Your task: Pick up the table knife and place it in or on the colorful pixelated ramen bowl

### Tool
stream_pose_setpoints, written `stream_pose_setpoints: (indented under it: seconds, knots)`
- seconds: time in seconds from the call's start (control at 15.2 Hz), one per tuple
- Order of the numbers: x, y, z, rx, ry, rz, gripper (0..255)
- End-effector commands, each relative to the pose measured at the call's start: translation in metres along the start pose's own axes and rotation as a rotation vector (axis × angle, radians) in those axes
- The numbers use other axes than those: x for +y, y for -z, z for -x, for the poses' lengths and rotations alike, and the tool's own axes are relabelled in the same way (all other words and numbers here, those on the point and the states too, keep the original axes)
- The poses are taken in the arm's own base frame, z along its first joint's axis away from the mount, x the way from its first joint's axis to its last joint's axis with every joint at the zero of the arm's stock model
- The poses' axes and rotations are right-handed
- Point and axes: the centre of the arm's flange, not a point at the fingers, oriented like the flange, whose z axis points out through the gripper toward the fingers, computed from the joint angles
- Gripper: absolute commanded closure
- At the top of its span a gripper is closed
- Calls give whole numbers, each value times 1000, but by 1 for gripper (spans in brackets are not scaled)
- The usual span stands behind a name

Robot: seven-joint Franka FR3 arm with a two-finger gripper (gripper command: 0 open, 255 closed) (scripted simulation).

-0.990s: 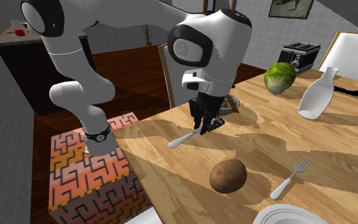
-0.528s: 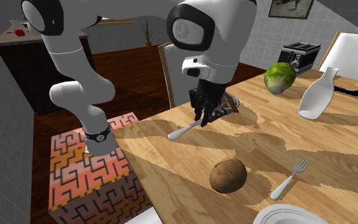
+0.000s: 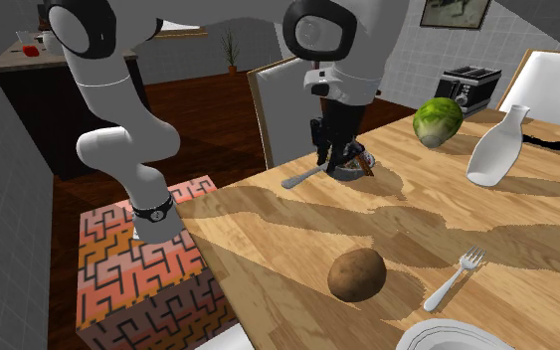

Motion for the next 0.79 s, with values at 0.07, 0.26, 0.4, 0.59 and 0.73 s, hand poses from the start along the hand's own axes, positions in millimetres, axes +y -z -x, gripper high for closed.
stream_pose_setpoints:
  seconds: [0.07,0.26,0.4,0.59,0.73]
  knots:
    - [16,-4,35,0,-2,0,255]
    - [33,-6,70,0,-2,0,255]
    - [44,-7,94,0,-2,0,255]
    - [61,-9,130,0,-2,0,255]
    - [72,-10,154,0,-2,0,255]
